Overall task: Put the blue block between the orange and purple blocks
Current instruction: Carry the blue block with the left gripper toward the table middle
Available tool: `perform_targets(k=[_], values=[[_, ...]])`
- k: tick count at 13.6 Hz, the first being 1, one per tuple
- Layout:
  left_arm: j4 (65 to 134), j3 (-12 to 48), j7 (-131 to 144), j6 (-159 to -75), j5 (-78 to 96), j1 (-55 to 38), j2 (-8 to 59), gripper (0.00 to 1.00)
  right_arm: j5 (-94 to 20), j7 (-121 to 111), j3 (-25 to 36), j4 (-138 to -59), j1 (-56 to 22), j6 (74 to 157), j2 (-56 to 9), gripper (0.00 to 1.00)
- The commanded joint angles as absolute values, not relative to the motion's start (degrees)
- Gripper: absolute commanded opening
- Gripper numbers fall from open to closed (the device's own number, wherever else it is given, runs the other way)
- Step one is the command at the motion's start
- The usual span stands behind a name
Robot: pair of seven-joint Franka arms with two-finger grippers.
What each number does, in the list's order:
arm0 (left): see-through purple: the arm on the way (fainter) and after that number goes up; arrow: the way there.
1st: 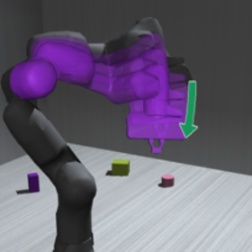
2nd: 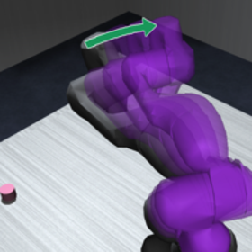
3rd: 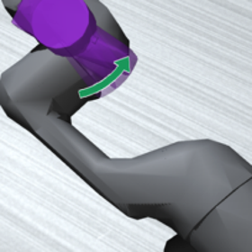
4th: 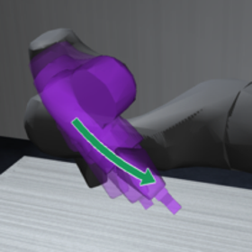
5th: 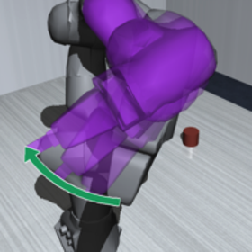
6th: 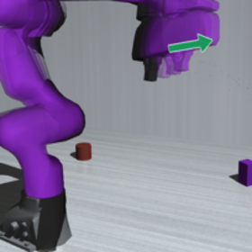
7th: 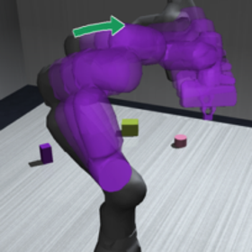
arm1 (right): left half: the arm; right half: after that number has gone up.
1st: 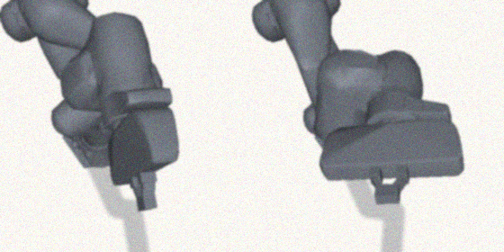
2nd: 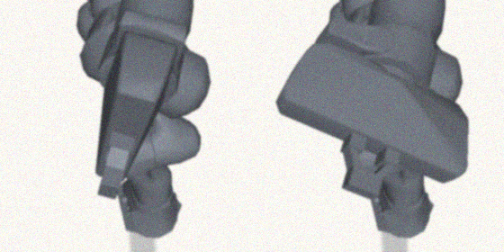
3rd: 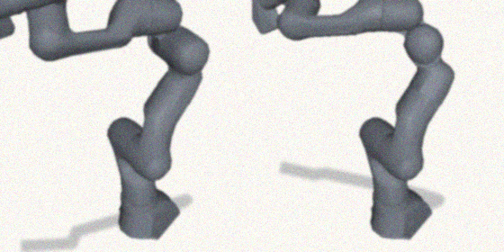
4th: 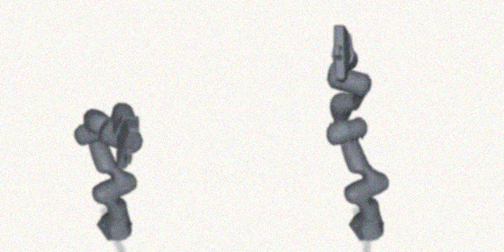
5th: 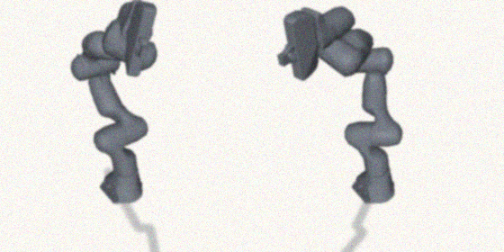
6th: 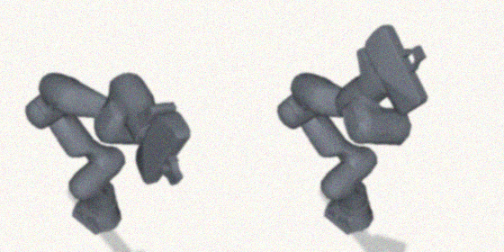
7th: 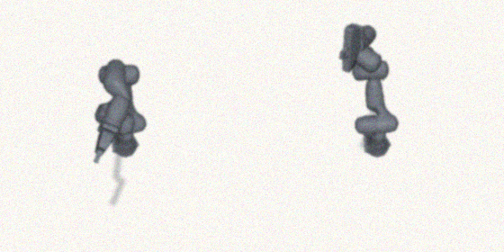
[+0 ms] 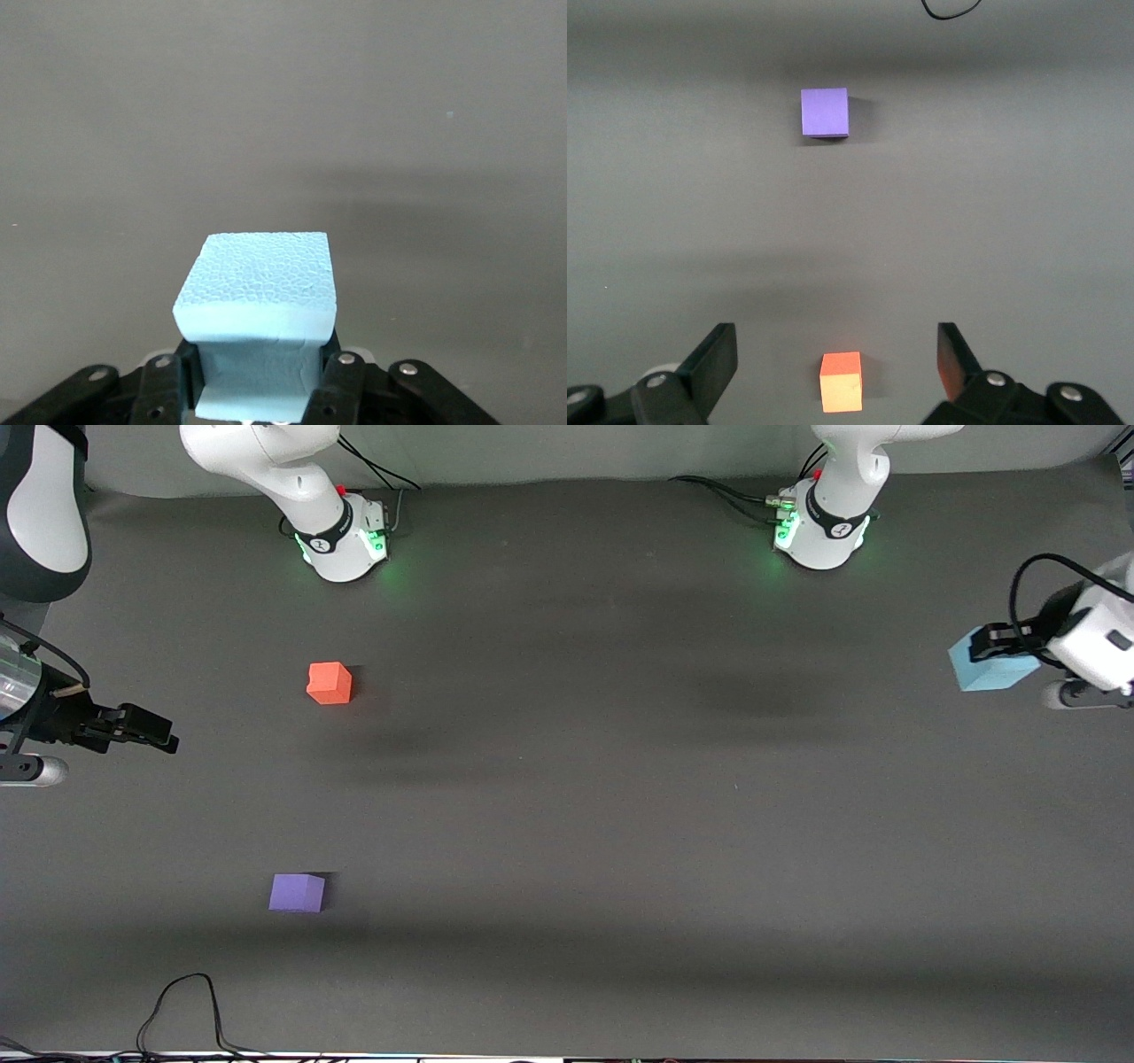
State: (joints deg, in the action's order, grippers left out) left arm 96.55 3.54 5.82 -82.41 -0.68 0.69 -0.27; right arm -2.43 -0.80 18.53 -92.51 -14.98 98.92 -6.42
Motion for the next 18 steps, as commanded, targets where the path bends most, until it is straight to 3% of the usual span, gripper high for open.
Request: perform_targets(k=[1, 5, 8, 9, 14, 18], values=[[91.60, 9.72, 16.31, -81.30, 1.66, -1.84, 2.97, 0.47, -3.25, -2.11, 18.90, -91.32, -15.12, 99.05, -7.21, 1.00], [80.29, 19.76, 38.96, -83.49, 2.46, -7.89, 14.90, 0.48, -3.43, -2.11, 18.98, -91.32, -14.85, 100.63, -7.73, 1.00], [62.28, 20.13, 56.03, -85.69, 1.33, -20.00, 29.66, 0.50, -3.43, -2.11, 18.98, -91.23, -14.85, 100.63, -8.09, 1.00], [59.09, 20.13, 58.51, -86.65, -0.07, -23.08, 32.93, 0.50, -3.51, -2.11, 18.98, -91.23, -14.85, 100.72, -8.17, 1.00], [59.33, 20.04, 62.31, -93.59, -4.04, -30.40, 40.85, 0.50, -3.52, -2.11, 19.07, -91.41, -13.71, 101.78, -8.35, 1.00], [61.87, 19.43, 65.13, -106.94, -6.85, -35.06, 48.67, 0.50, -3.52, -2.11, 18.98, -91.41, -13.71, 101.78, -8.53, 1.00]])
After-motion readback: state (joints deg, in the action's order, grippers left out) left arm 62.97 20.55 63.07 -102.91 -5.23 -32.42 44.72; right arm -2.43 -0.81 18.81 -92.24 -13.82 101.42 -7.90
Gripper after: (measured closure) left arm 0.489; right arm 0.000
